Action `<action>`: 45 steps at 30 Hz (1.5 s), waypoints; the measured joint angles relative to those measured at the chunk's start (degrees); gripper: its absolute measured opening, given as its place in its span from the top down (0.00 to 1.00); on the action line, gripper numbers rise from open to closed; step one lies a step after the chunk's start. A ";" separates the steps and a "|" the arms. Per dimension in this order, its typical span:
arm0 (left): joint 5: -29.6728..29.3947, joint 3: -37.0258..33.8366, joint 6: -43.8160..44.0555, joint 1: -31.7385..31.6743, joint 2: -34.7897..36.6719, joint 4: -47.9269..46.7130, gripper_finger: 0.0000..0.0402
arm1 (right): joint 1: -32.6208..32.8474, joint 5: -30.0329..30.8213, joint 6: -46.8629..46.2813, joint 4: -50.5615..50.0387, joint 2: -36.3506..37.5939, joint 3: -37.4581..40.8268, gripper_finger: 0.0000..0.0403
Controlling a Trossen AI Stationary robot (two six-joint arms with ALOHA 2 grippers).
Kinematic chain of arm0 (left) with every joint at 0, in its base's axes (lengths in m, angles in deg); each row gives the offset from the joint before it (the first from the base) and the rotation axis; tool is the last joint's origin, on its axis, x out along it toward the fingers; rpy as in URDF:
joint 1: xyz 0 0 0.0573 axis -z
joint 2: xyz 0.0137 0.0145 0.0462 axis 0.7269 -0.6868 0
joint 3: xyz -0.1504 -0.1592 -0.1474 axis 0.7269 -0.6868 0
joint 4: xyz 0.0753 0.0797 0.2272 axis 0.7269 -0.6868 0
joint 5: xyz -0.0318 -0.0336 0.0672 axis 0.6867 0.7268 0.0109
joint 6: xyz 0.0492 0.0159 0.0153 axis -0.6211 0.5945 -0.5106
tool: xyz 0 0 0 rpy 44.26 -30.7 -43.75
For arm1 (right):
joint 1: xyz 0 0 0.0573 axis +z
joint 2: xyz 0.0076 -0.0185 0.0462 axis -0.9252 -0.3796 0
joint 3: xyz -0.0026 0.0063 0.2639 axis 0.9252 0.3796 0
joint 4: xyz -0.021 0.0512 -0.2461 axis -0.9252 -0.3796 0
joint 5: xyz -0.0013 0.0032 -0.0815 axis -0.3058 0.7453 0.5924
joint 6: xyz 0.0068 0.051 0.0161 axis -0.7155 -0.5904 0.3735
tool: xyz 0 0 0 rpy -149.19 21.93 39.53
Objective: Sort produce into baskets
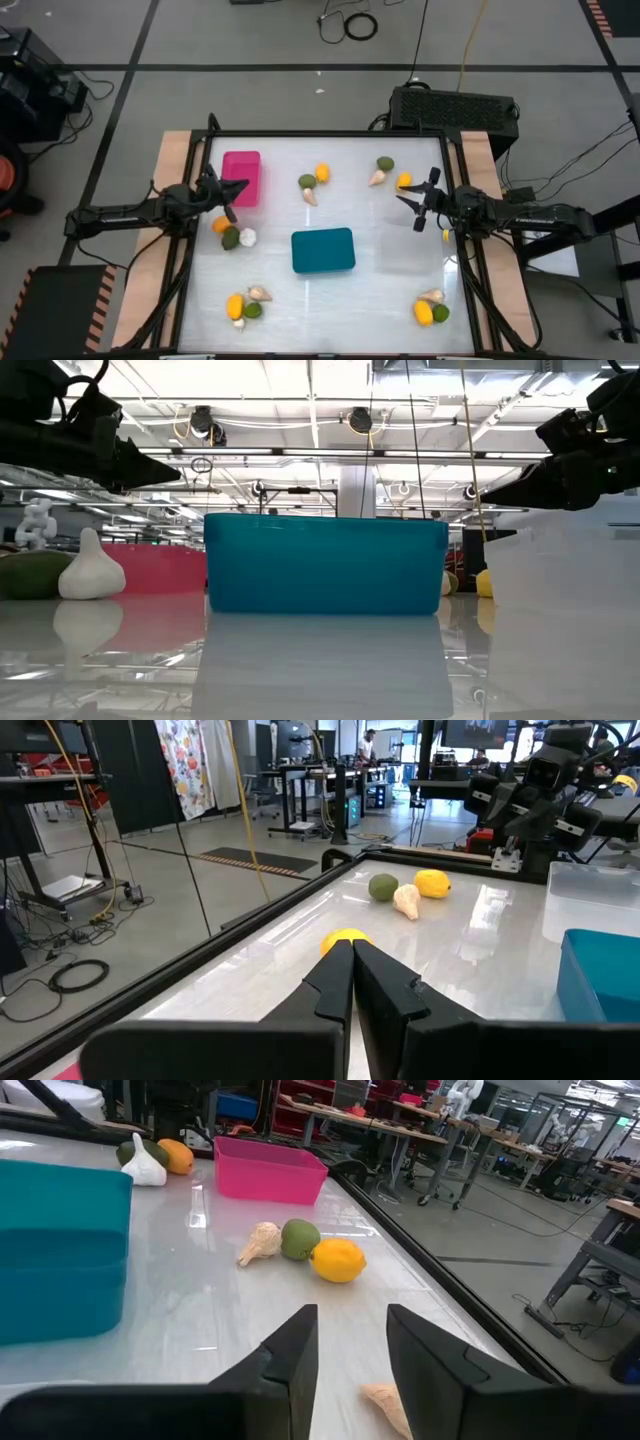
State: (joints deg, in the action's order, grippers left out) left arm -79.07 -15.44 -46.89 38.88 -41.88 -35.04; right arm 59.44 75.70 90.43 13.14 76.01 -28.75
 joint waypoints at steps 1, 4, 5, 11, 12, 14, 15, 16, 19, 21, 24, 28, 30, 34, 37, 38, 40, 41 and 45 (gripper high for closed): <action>0.00 0.00 0.00 -0.02 0.00 0.00 0.96 | 0.01 -0.04 -3.04 0.10 0.00 0.02 0.72; 0.00 0.00 0.94 -0.02 0.00 0.00 0.96 | -0.02 -0.07 -17.68 1.27 0.00 0.04 0.72; 0.05 0.01 3.95 0.00 -0.02 0.00 0.96 | -0.02 0.12 -21.55 2.22 0.00 0.04 0.72; 2.09 0.01 26.72 0.00 -0.02 0.02 0.96 | -0.03 1.70 -28.88 13.22 -0.10 0.04 0.72; 1.46 0.00 27.08 0.00 -0.02 0.00 0.96 | -0.02 1.61 -28.91 15.41 -0.21 0.04 0.72; 1.69 0.00 28.32 0.00 -0.08 0.31 0.96 | -0.02 1.58 -28.99 19.63 -0.62 0.04 0.72; 2.63 0.00 28.40 -0.02 -0.38 1.14 0.96 | -0.02 1.55 -28.99 21.48 -1.04 0.04 0.72; 4.23 0.00 28.03 -0.06 -0.57 1.92 0.96 | -0.02 1.55 -29.01 23.17 -1.46 0.04 0.72; 12.24 0.02 25.87 -0.11 -0.91 5.06 0.96 | 0.08 1.52 -29.04 26.71 -3.53 0.04 0.72; 16.39 1.19 25.61 -0.11 -1.35 4.75 0.96 | 0.09 1.53 -29.03 28.95 -5.49 0.04 0.72; 22.58 5.08 25.40 -0.11 -3.17 3.66 0.96 | 0.09 1.53 -29.05 34.70 -9.53 0.04 0.72; 31.37 11.96 22.41 0.22 -8.71 -3.03 0.96 | 0.09 1.53 -29.25 39.78 -16.10 -0.91 0.72; 32.40 15.62 20.48 0.85 -12.65 -7.21 0.96 | 0.09 1.53 -29.25 40.13 -19.51 -2.50 0.72; 32.10 23.56 13.01 1.73 -20.49 -15.22 0.96 | 0.12 1.16 -29.23 40.06 -27.17 -6.90 0.72; 30.56 30.61 8.06 2.56 -24.78 -23.36 0.96 | 0.17 -2.51 -28.86 40.09 -33.46 -11.34 0.72; 30.13 32.99 6.32 2.90 -26.04 -26.27 0.96 | 0.41 -4.28 -28.52 39.99 -35.55 -12.99 0.72; 28.65 36.86 2.54 3.61 -27.96 -32.29 0.94 | 1.39 -6.31 -27.30 39.92 -39.89 -16.60 0.72; 27.63 38.41 0.79 3.95 -28.83 -34.07 0.93 | 2.09 -6.50 -26.40 39.69 -42.02 -18.51 0.72; 24.63 41.28 -1.47 5.43 -31.33 -36.10 0.84 | 4.68 -7.46 -21.89 34.59 -49.73 -27.07 0.72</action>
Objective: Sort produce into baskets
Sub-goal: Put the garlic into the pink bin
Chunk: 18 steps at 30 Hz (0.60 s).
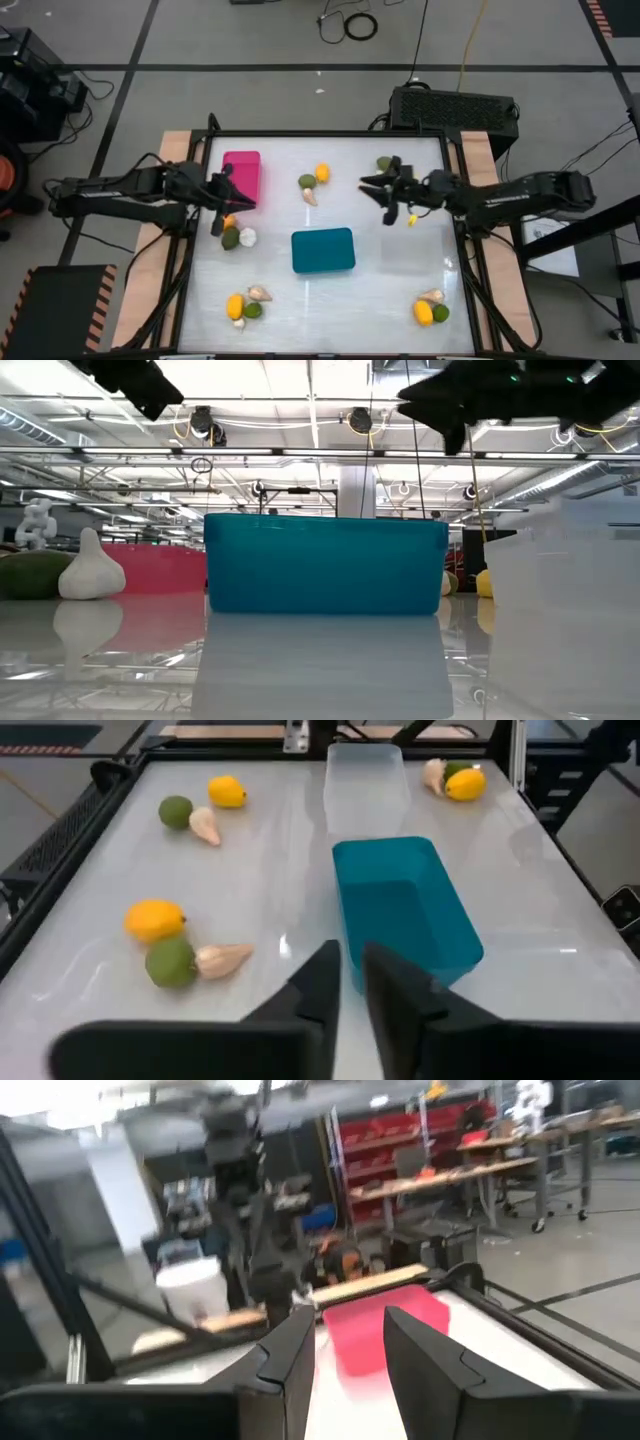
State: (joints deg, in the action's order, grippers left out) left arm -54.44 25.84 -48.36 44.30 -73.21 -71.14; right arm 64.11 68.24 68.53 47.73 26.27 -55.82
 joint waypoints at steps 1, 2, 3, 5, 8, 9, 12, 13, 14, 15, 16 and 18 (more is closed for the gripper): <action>-0.32 0.05 -0.02 0.43 -0.59 -0.01 0.80 | 0.64 -0.05 1.12 -1.90 -1.61 -2.16 0.72; -0.64 0.04 -0.02 0.83 -1.30 -0.28 0.76 | 1.19 -0.05 2.21 -4.17 -3.19 -4.36 0.72; -1.07 -0.12 -0.04 1.21 -2.15 -0.81 0.71 | 1.66 -0.06 3.24 -6.45 -4.60 -6.38 0.72; -1.64 -0.65 0.02 1.88 -4.12 -2.73 0.61 | 2.44 -0.05 5.07 -10.93 -7.22 -9.87 0.72; -1.74 -1.00 1.56 3.20 -8.11 -5.55 0.46 | 3.03 -0.05 6.77 -14.11 -10.61 -13.67 0.72; -1.64 -1.04 2.34 3.78 -9.64 -6.26 0.41 | 3.08 -0.05 7.45 -14.65 -11.49 -14.45 0.72; -0.35 -1.06 1.90 5.79 -13.57 -7.63 0.30 | 3.11 -0.04 9.54 -14.68 -13.46 -16.01 0.72; -0.34 -1.06 1.23 6.50 -14.66 -8.41 0.28 | 3.11 -0.03 9.86 -14.69 -13.90 -16.36 0.72; -0.28 -1.06 0.93 7.11 -15.63 -9.48 0.26 | 3.09 -0.03 10.02 -14.49 -14.29 -16.60 0.72; -0.28 -1.09 0.82 7.68 -16.64 -10.49 0.24 | 3.00 -0.03 10.09 -14.49 -14.51 -16.63 0.72; -0.21 -1.15 0.67 8.15 -17.63 -10.58 0.23 | 2.95 -0.03 10.11 -14.79 -14.71 -16.63 0.72; 0.01 -1.15 0.63 8.99 -19.18 -10.17 0.23 | 2.93 0.01 10.21 -14.82 -15.07 -16.61 0.72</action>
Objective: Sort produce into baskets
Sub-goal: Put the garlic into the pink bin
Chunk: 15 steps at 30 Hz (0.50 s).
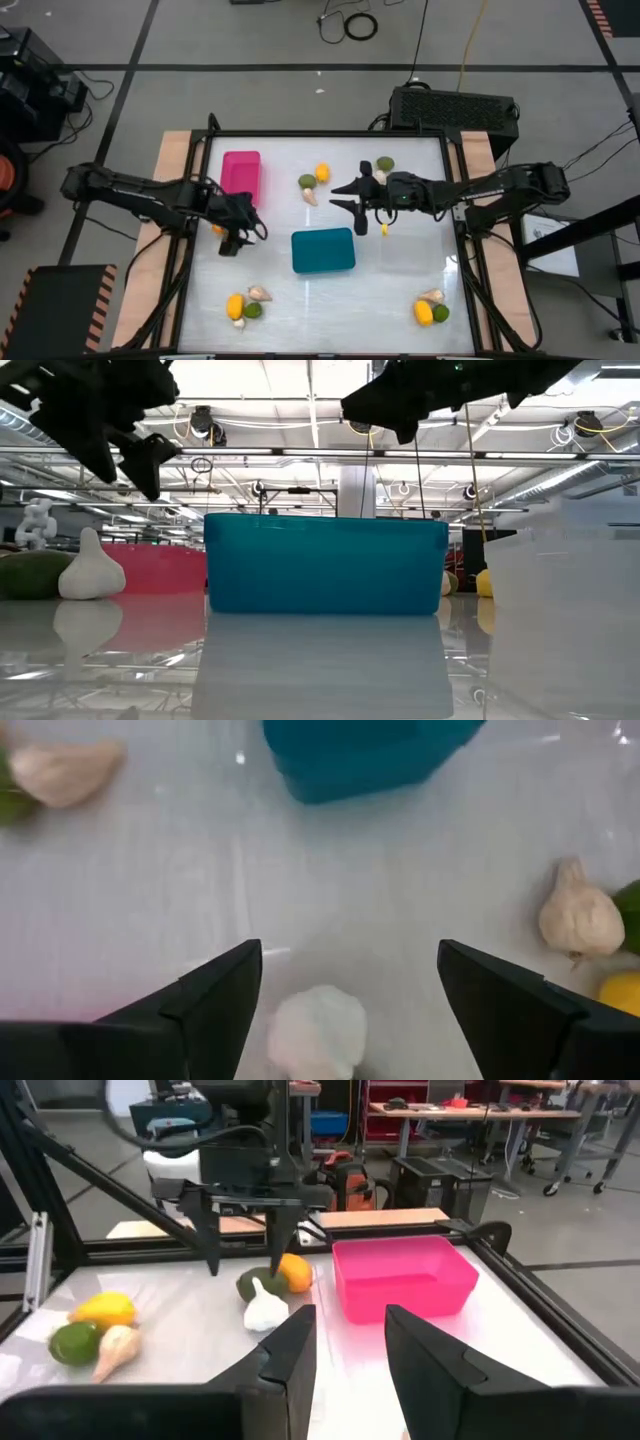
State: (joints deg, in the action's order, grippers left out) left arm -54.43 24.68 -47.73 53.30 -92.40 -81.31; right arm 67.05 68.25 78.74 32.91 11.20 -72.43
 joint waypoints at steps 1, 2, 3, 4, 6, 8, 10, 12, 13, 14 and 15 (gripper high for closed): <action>0.28 0.00 -0.05 0.34 -0.72 -0.08 0.23 | -0.04 0.04 0.10 0.06 -0.07 0.00 0.72; 0.50 0.02 -0.13 0.67 -1.55 -0.07 0.23 | -0.06 0.08 0.12 0.22 -0.07 0.00 0.72; 0.50 0.02 -0.13 1.05 -2.46 -0.08 0.23 | -0.11 0.11 0.12 0.27 -0.07 0.00 0.72; 0.48 0.00 -0.12 1.36 -3.36 -0.15 0.23 | -0.12 0.11 0.11 0.32 -0.07 0.00 0.72; -0.31 0.00 0.39 2.03 -5.08 -0.21 0.23 | -0.17 0.11 0.38 0.27 -0.07 0.00 0.72; -0.66 0.00 0.48 2.44 -7.07 -0.31 0.23 | -0.15 0.11 0.56 0.27 -0.07 0.00 0.72; -0.58 0.00 0.52 2.50 -8.85 -0.31 0.23 | -0.15 0.11 0.57 0.25 -0.07 0.00 0.72; -0.49 0.01 0.82 2.50 -10.26 -0.38 0.23 | -0.15 0.11 0.58 0.19 -0.07 0.00 0.72; -0.49 0.34 0.83 2.50 -10.94 -0.95 0.23 | -0.15 0.11 0.58 0.18 -0.07 0.00 0.72; -0.51 1.20 0.73 2.50 -11.60 -2.20 0.23 | -0.15 0.11 0.58 0.21 -0.07 0.00 0.72; -0.93 2.46 0.53 2.45 -12.28 -3.46 0.23 | -0.15 0.11 0.59 0.18 -0.07 0.00 0.72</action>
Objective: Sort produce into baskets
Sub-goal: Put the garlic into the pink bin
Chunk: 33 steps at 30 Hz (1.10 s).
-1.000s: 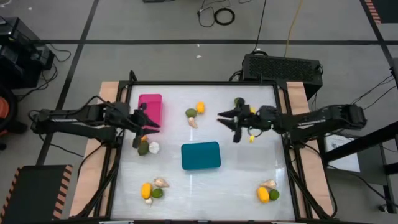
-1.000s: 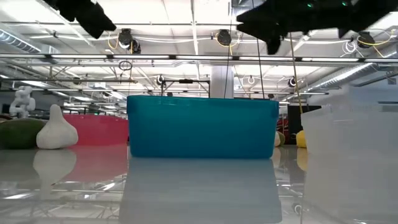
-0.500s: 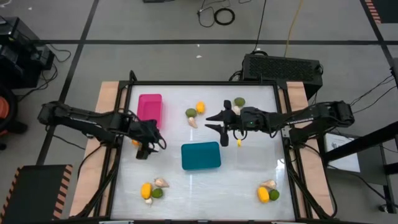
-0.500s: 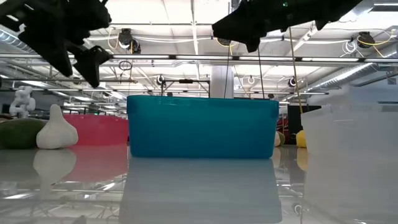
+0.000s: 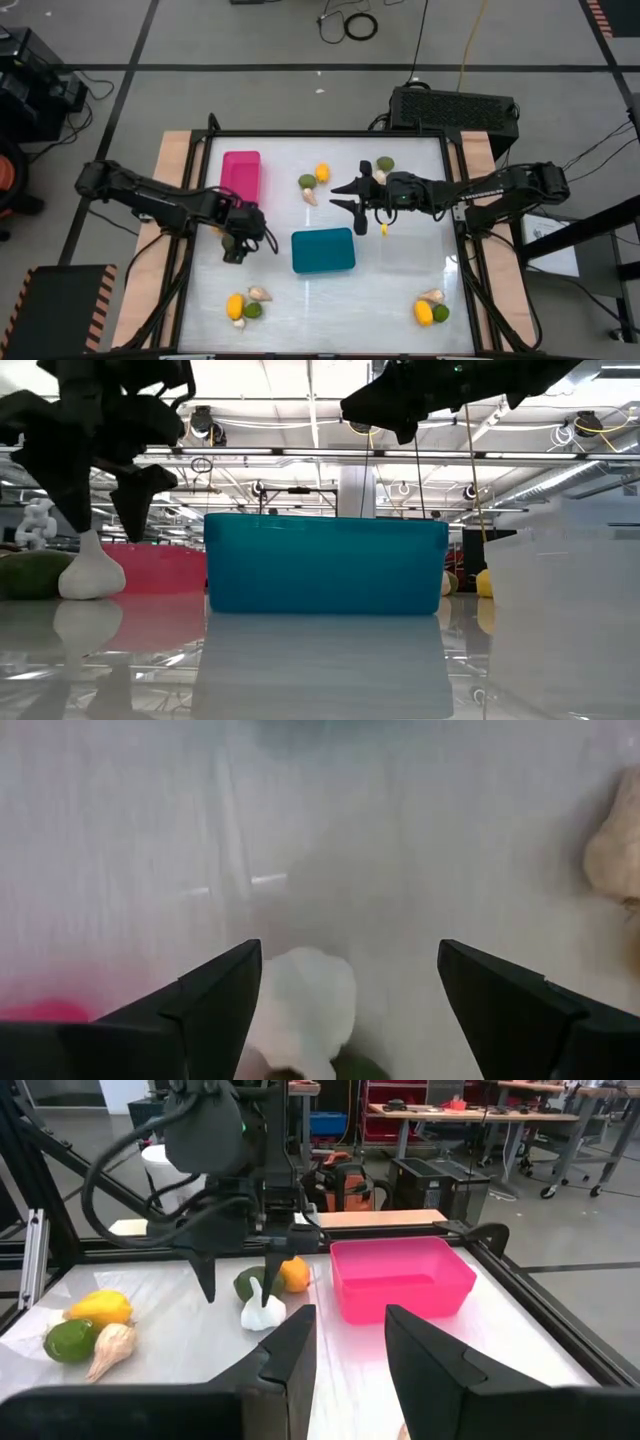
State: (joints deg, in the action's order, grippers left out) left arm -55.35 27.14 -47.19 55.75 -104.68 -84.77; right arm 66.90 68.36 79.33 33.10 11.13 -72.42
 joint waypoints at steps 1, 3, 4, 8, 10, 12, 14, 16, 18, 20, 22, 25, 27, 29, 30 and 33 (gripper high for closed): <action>-1.20 1.62 -0.07 -0.08 -0.75 -1.27 0.23 | 0.00 0.00 0.13 0.00 0.00 0.00 0.72; -2.77 4.67 0.29 -0.19 -2.05 -4.44 0.23 | 0.00 0.00 0.76 0.00 0.00 0.00 0.72; -2.76 6.04 0.32 -0.20 -2.65 -6.39 0.23 | 0.00 -0.02 0.91 0.04 0.00 0.00 0.72; -2.44 8.63 0.68 -0.09 -4.79 -11.65 0.23 | 0.00 -0.01 1.00 0.03 0.00 0.00 0.72; -2.38 8.35 0.84 -0.15 -5.84 -13.35 0.23 | 0.00 -0.01 1.00 0.02 0.00 0.00 0.72; -2.38 8.28 1.38 -0.15 -7.11 -14.62 0.23 | 0.00 -0.02 1.00 0.00 0.00 0.00 0.72; -2.36 8.21 1.78 -0.15 -8.27 -15.37 0.23 | 0.00 -0.02 1.00 0.02 0.00 0.00 0.72; -2.36 8.21 1.79 -0.15 -9.20 -15.04 0.23 | 0.00 -0.02 1.00 -0.01 0.00 0.00 0.72; -2.40 8.21 1.80 -0.15 -9.89 -15.39 0.23 | 0.00 -0.02 1.00 0.00 0.00 0.02 0.72; -2.49 8.21 1.71 -0.15 -10.57 -16.22 0.24 | 0.00 -0.02 1.00 0.00 0.00 0.02 0.72; -2.52 8.21 1.70 -0.15 -10.97 -16.69 0.26 | 0.00 -0.02 1.00 -0.02 0.00 0.02 0.72; -2.53 8.21 1.67 -0.15 -11.16 -16.47 0.33 | 0.00 -0.02 1.00 -0.06 0.00 0.04 0.72; -2.55 8.21 1.67 -0.15 -11.14 -16.47 0.38 | 0.00 -0.02 1.00 -0.07 0.00 0.04 0.72; -2.57 8.21 1.63 -0.15 -11.16 -16.52 0.44 | 0.00 -0.02 1.00 -0.07 0.00 0.04 0.72; -2.59 8.21 1.64 -0.15 -11.14 -16.52 0.47 | 0.00 -0.02 1.00 -0.07 0.00 0.04 0.72; -2.62 8.21 1.49 -0.15 -11.14 -16.56 0.56 | 0.00 -0.02 1.00 -0.07 0.00 0.04 0.72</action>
State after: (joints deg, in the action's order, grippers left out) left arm -57.97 35.35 -45.71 55.60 -115.82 -101.33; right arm 66.90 68.34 80.33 33.03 11.13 -72.38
